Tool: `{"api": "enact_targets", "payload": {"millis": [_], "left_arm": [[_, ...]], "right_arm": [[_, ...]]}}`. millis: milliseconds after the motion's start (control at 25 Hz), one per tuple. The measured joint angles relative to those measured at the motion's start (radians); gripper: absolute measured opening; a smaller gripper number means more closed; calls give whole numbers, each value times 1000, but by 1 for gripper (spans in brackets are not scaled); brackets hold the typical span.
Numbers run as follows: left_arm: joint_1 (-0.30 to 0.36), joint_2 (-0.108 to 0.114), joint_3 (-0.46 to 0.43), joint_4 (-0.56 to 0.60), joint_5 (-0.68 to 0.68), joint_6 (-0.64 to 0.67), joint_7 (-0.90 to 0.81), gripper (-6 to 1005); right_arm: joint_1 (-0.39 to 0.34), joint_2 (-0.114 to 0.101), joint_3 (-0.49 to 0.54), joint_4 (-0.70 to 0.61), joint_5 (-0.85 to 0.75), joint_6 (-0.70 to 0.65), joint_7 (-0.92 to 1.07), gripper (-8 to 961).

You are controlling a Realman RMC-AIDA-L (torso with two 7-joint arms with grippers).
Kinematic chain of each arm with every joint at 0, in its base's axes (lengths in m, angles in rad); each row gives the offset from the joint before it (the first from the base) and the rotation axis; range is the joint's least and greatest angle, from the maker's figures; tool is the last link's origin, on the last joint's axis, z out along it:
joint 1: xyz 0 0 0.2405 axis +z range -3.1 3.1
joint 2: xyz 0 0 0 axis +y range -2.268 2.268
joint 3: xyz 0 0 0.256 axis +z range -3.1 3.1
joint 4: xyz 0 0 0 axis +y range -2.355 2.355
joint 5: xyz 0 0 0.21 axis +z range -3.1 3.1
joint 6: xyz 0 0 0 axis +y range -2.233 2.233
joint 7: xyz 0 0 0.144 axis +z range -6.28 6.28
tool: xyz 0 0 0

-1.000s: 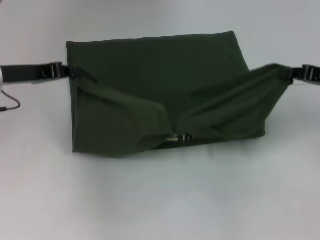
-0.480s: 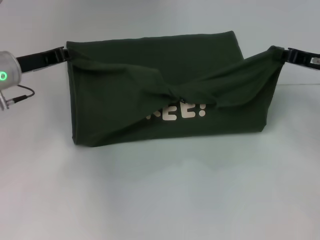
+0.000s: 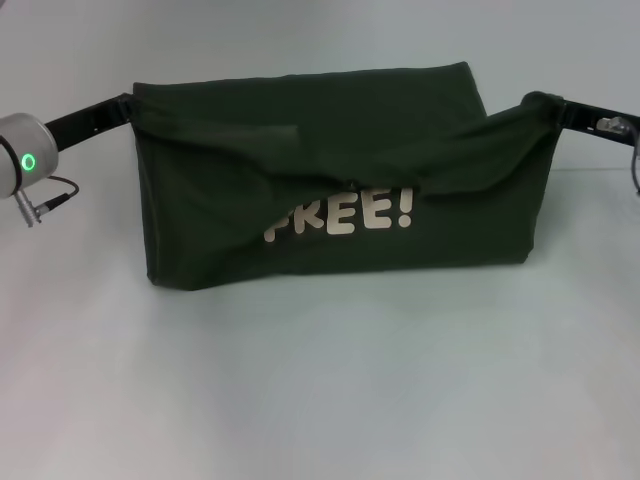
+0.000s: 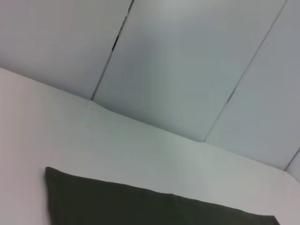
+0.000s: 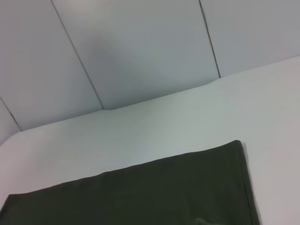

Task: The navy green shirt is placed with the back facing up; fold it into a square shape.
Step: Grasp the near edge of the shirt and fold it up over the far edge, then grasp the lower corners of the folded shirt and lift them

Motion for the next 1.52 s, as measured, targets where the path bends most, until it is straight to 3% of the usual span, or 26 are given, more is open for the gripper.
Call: {"api": "enact_targets", "payload": {"millis": [200, 560, 760, 920, 1040, 1200, 1240, 1360, 1520], "left_arm": [[-12, -18, 0, -14, -21, -69, 40, 84], [-20, -79, 0, -18, -140, -114, 272, 90], [-26, -99, 0, -22, -202, -220, 350, 93], [-25, -82, -5, -23, -214, -249, 348, 214], [3, -53, 1, -23, -224, -158, 328, 332], [63, -30, 3, -12, -222, 96, 318, 486], [77, -28, 3, -6, -221, 139, 319, 524], [135, -33, 3, 40, -202, 289, 324, 770], [206, -40, 3, 88, -141, 438, 325, 852]], "right_arm": [[15, 10, -3, 26, 33, 49, -48, 85], [37, 46, -57, 28, 34, 109, -80, 102], [40, 48, -100, 30, 34, 123, -66, 290], [34, 45, -103, 19, 34, 125, -58, 453], [18, 41, -96, -11, 50, 113, -58, 559], [-50, 34, -97, -87, 133, 7, -68, 649], [-73, 33, -97, -109, 158, -38, -70, 672], [-150, 30, -97, -153, 228, -177, -83, 739], [-244, 17, -101, -155, 281, -364, -115, 794]]}}
